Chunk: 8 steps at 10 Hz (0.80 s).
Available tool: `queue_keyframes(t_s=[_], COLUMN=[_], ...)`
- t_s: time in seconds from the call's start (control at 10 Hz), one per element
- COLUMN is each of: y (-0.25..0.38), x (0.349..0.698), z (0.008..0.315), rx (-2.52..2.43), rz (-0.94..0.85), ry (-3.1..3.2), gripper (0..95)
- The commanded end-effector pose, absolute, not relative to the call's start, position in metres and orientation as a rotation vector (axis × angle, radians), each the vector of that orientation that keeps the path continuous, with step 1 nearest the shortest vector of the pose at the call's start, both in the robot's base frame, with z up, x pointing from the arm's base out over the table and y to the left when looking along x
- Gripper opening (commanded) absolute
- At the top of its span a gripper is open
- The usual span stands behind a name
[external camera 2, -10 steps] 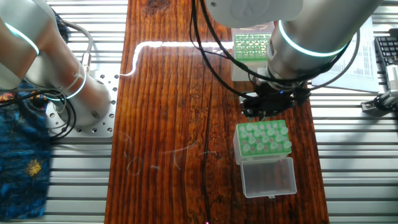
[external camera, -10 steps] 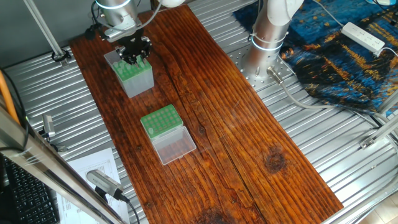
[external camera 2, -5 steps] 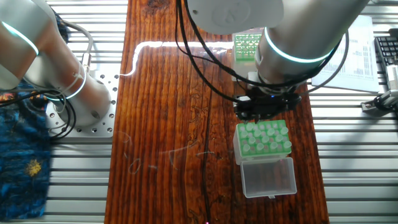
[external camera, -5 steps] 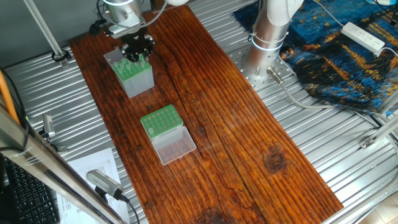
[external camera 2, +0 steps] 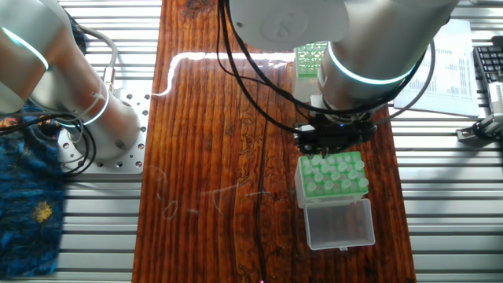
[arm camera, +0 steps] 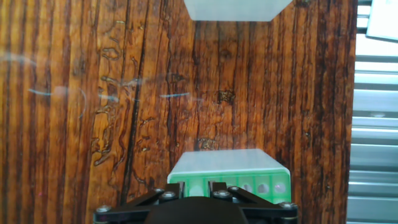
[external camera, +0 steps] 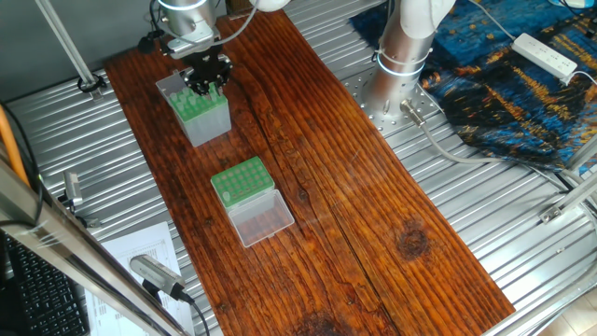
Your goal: Transfer all large pipette tips from one holder to another
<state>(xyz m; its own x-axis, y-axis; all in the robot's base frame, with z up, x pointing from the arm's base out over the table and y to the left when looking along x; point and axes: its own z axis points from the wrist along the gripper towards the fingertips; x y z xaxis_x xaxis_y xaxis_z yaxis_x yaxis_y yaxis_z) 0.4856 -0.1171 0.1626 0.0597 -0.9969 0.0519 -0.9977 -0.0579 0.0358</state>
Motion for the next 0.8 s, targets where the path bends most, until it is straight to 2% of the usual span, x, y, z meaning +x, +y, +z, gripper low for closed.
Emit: queue_keyframes(t_s=[0.1,0.8], y=[-0.1168,-0.1191], x=[0.4844,0.4793], z=[0.1618,0.1569], rx=[2.239,2.250], rz=[0.022,0.047], ry=[-2.117,-2.129], gripper=[19.0,19.0])
